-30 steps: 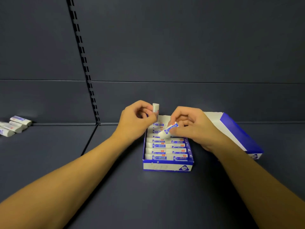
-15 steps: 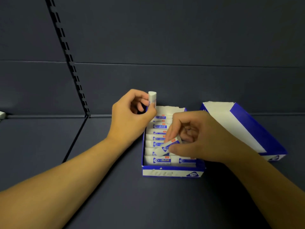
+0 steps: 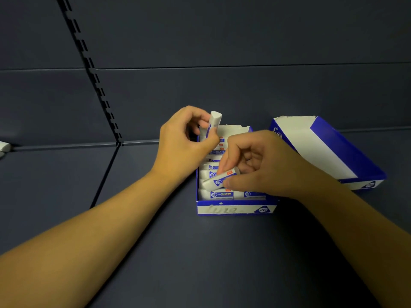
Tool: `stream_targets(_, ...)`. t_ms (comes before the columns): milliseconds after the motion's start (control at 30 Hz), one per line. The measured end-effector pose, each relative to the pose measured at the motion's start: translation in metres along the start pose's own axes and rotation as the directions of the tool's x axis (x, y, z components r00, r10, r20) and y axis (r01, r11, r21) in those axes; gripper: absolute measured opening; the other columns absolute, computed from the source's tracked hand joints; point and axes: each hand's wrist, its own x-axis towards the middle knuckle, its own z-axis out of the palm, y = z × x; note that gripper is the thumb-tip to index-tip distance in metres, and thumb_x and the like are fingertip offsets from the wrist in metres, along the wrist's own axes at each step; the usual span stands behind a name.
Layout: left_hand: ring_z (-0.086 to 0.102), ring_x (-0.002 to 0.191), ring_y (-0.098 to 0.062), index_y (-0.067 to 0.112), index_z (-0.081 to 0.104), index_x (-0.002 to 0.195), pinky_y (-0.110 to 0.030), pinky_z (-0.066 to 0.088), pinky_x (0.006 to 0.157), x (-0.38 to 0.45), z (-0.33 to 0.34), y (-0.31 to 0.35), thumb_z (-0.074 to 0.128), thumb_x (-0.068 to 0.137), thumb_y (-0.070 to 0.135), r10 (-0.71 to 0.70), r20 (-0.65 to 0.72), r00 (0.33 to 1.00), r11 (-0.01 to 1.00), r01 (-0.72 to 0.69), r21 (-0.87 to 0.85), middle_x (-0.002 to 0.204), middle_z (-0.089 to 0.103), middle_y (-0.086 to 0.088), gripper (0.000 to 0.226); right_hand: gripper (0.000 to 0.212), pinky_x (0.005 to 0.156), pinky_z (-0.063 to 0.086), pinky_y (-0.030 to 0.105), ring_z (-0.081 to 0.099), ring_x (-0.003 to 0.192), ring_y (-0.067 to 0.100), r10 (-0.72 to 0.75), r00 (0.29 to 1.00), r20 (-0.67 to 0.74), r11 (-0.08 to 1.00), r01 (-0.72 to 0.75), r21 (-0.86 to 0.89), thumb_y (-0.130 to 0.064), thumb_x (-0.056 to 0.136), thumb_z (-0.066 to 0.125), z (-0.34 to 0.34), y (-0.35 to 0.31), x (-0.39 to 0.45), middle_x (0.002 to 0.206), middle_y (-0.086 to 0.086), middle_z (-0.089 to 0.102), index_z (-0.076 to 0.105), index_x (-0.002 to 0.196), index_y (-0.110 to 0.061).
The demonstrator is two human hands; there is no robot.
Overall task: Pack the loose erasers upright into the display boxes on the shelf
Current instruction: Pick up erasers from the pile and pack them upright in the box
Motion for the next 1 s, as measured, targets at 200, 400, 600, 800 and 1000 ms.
stream_targets(200, 0.058, 0.074, -0.013, 0.019, 0.067, 0.092, -0.020, 0.045, 0.067, -0.009, -0.003, 0.008, 0.074, 0.079, 0.008, -0.027, 0.029, 0.999, 1.000, 0.027, 0.000, 0.087, 0.065, 0.002, 0.018, 0.033, 0.070, 0.058, 0.053, 0.069, 0.080, 0.041, 0.037, 0.999, -0.032, 0.994, -0.034, 0.104, -0.003, 0.073, 0.085, -0.001, -0.005, -0.003, 0.084, 0.004, 0.075, 0.062, 0.071, -0.026)
stream_targets(400, 0.057, 0.073, -0.011, 0.023, 0.066, 0.089, -0.021, 0.045, 0.064, -0.024, -0.005, 0.021, 0.075, 0.078, 0.011, -0.036, 0.042, 0.998, 0.999, 0.035, 0.026, 0.084, 0.064, 0.006, 0.019, 0.026, 0.076, 0.061, 0.047, 0.073, 0.086, 0.031, 0.087, 0.996, 0.020, 0.986, -0.089, 0.138, -0.003, 0.073, 0.083, -0.007, -0.017, -0.015, 0.089, 0.009, 0.076, 0.063, 0.074, -0.019)
stream_targets(600, 0.060, 0.073, -0.016, 0.021, 0.066, 0.089, -0.033, 0.053, 0.068, -0.017, -0.006, 0.030, 0.075, 0.080, 0.013, -0.073, -0.058, 0.996, 0.997, 0.074, 0.002, 0.084, 0.066, 0.004, 0.014, 0.023, 0.081, 0.061, 0.050, 0.074, 0.088, 0.027, 0.120, 0.992, 0.026, 0.986, -0.122, 0.116, -0.005, 0.074, 0.084, -0.018, -0.028, -0.021, 0.094, 0.007, 0.077, 0.064, 0.078, -0.015)
stream_targets(800, 0.061, 0.074, -0.018, 0.020, 0.066, 0.088, -0.035, 0.053, 0.070, -0.022, -0.008, 0.027, 0.075, 0.080, 0.011, -0.101, -0.118, 0.988, 0.995, 0.101, -0.007, 0.084, 0.067, 0.002, 0.015, 0.023, 0.075, 0.061, 0.041, 0.074, 0.084, 0.023, 0.118, 0.993, 0.029, 0.992, -0.119, 0.043, -0.011, 0.076, 0.085, -0.005, -0.029, -0.026, 0.087, -0.006, 0.075, 0.067, 0.090, -0.015)
stream_targets(1000, 0.059, 0.071, -0.013, 0.020, 0.066, 0.087, -0.028, 0.052, 0.067, -0.024, -0.012, 0.021, 0.075, 0.081, 0.012, -0.131, -0.136, 0.982, 0.991, 0.133, 0.007, 0.081, 0.067, 0.006, 0.013, 0.024, 0.071, 0.061, 0.045, 0.073, 0.081, 0.027, 0.095, 0.995, 0.029, 0.995, -0.095, -0.016, -0.013, 0.076, 0.085, -0.003, -0.024, -0.026, 0.077, -0.010, 0.073, 0.067, 0.085, -0.027)
